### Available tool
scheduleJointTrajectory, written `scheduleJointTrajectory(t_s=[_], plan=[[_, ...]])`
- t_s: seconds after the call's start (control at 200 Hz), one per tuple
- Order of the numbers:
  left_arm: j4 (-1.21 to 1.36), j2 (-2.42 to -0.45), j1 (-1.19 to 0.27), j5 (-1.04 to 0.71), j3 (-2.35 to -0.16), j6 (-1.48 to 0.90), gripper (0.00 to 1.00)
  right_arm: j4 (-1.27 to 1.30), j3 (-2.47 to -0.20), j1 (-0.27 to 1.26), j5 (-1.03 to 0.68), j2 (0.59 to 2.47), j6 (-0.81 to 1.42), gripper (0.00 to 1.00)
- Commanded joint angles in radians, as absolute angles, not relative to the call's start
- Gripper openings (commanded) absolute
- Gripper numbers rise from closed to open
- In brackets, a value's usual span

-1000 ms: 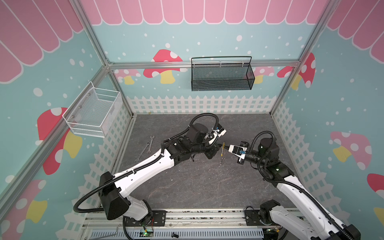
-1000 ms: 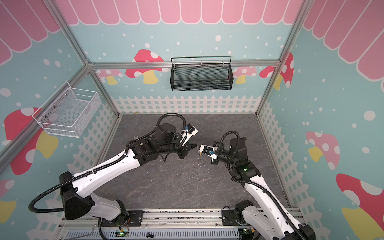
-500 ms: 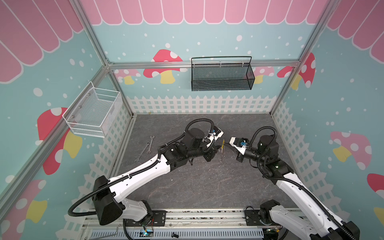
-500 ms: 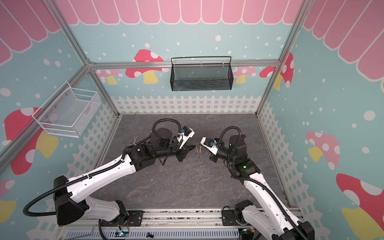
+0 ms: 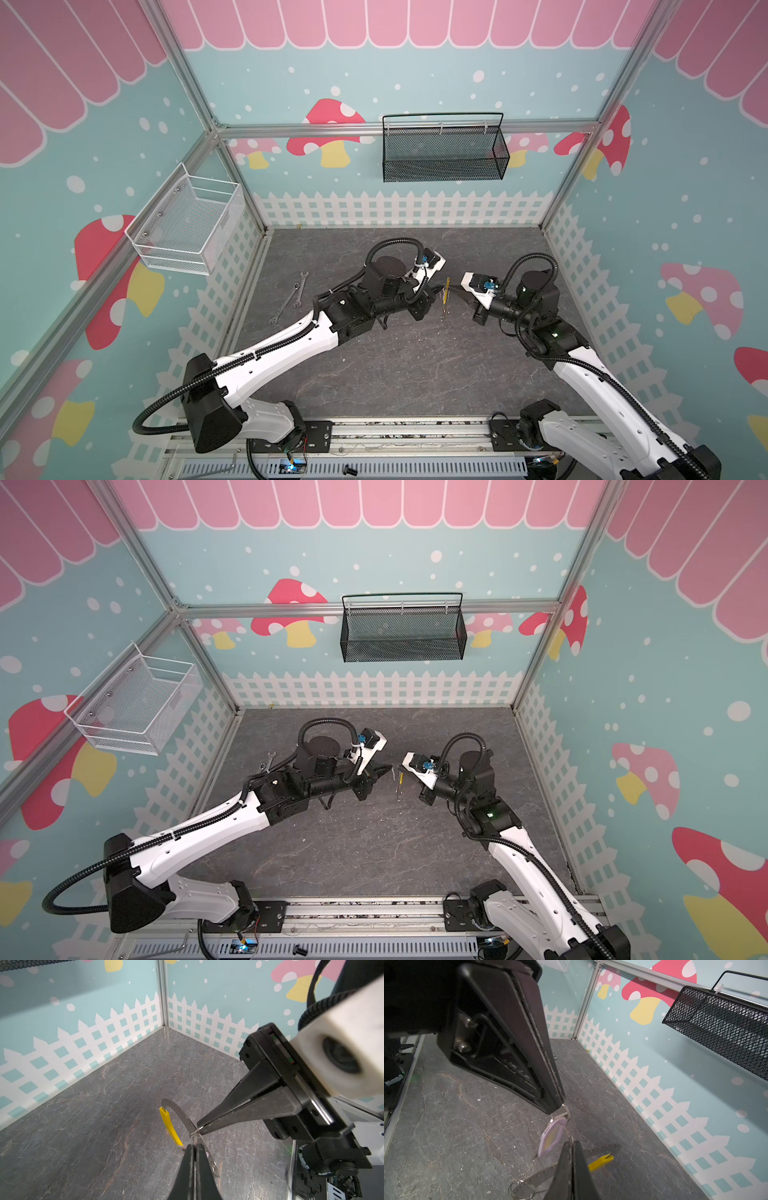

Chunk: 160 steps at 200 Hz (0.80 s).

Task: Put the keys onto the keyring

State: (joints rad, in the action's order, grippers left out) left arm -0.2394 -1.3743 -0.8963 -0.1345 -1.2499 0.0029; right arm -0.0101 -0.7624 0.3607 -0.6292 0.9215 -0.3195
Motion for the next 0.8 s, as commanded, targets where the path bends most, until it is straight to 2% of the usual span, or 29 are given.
scheduleJointTrajectory(t_s=[0.0, 0.45, 0.795], plan=[[-0.216, -1.382, -0.905, -0.143, -1.241, -0.008, 0.0, 0.011, -0.783, 0.362, -0.657, 0.913, -0.306, 0.0], [-0.229, -1.405, -0.915, -0.149, -1.255, 0.018, 0.0, 0.011, -0.79, 0.361, -0.664, 0.914, -0.297, 0.0], [-0.23, -1.404, -0.925, -0.085, -1.251, 0.035, 0.0, 0.011, -0.79, 0.361, -0.679, 0.911, -0.287, 0.0]])
